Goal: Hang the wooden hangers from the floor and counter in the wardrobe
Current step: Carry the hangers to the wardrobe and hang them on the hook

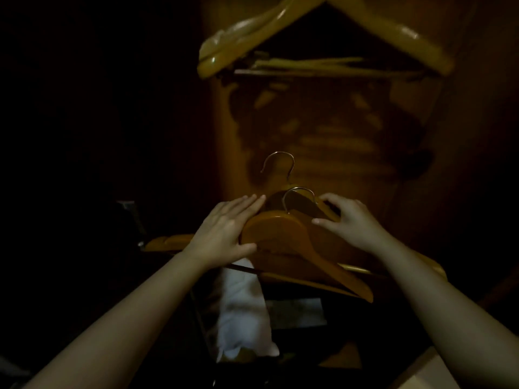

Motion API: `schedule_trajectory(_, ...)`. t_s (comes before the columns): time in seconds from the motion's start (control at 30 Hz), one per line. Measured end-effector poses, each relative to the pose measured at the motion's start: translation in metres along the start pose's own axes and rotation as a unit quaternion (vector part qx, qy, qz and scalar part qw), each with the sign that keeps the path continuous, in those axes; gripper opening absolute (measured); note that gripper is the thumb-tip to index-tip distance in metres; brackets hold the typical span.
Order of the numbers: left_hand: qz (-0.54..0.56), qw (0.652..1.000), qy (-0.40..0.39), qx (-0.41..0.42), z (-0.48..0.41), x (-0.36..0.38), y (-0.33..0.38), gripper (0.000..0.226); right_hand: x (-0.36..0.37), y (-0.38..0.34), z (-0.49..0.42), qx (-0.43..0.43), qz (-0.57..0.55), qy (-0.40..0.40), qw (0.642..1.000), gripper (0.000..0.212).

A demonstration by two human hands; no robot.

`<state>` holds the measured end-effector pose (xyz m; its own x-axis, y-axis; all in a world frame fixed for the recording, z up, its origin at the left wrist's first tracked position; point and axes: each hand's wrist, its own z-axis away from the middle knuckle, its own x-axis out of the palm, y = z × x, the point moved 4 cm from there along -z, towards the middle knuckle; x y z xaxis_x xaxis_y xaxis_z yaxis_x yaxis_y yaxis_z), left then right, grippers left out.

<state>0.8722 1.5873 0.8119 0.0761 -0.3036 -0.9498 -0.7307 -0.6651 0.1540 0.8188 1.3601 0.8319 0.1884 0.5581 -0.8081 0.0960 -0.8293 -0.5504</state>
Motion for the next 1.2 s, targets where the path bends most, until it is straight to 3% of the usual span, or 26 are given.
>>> schedule_trajectory(0.3,0.032,0.998,0.036,0.046,-0.079,-0.104,0.047,0.091,-0.118,-0.037,-0.035,-0.083,-0.041,0.060,0.994,0.028)
schedule_trajectory(0.5,0.108,0.990,0.092,0.018,-0.126,-0.172,0.067,0.088,-0.193,-0.058,-0.058,-0.128,-0.073,0.078,0.986,0.021)
schedule_trajectory(0.67,0.119,0.985,0.121,-0.011,-0.168,-0.209,0.070,0.081,-0.239,-0.059,-0.094,-0.133,-0.066,0.107,0.983,0.057)
schedule_trajectory(0.83,0.142,0.982,0.124,-0.014,-0.206,-0.240,0.075,0.044,-0.270,-0.063,-0.137,-0.185,-0.050,0.100,0.976,0.067)
schedule_trajectory(1.07,0.129,0.984,0.110,-0.047,-0.249,-0.248,0.061,0.070,-0.284,-0.056,-0.193,-0.187,-0.100,0.067,0.975,0.063)
schedule_trajectory(1.2,0.151,0.981,0.105,-0.060,-0.260,-0.247,0.052,0.064,-0.283,-0.057,-0.213,-0.163,-0.092,0.060,0.981,0.063)
